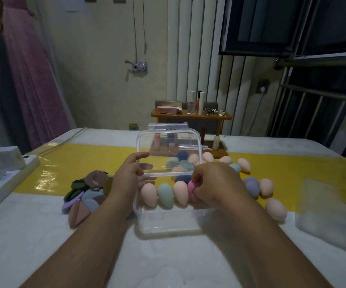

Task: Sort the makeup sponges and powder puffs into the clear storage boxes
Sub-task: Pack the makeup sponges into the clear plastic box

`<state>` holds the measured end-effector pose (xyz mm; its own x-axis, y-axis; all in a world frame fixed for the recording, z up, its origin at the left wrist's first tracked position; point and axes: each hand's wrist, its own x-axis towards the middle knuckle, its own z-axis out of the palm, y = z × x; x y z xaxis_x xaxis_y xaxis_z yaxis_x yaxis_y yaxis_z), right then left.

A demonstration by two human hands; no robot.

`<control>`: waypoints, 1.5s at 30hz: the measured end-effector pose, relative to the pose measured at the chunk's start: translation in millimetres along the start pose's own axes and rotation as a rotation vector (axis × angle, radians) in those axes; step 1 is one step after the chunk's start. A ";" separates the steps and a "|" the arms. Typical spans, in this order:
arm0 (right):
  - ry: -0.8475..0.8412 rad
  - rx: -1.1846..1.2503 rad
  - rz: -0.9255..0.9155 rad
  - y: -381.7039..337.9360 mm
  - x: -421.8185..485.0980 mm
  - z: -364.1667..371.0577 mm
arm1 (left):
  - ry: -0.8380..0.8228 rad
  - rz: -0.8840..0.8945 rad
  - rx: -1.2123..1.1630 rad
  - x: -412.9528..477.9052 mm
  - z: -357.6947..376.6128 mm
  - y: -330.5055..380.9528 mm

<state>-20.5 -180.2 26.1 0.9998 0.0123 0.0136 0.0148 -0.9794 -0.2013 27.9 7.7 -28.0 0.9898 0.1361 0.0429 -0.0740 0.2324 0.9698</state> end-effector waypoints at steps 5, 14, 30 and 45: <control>-0.038 -0.020 0.024 -0.1 0.6 -0.3 | 0.003 0.004 0.003 1.6 -1.2 -2.8; -0.095 -0.040 0.050 -2.9 7.0 2.6 | 0.009 0.010 0.006 2.9 -2.5 -5.0; 0.136 0.350 0.211 36.3 6.4 -10.9 | 0.014 0.001 -0.036 -2.4 5.4 -6.0; -0.342 -0.089 0.446 60.5 15.1 -4.7 | -0.107 0.014 -0.068 -11.9 10.2 -9.4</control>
<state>-4.5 -240.3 18.7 0.8559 -0.3564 -0.3747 -0.3959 -0.9177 -0.0315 18.0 -5.9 -35.2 0.9957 0.0370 0.0853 -0.0925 0.2965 0.9505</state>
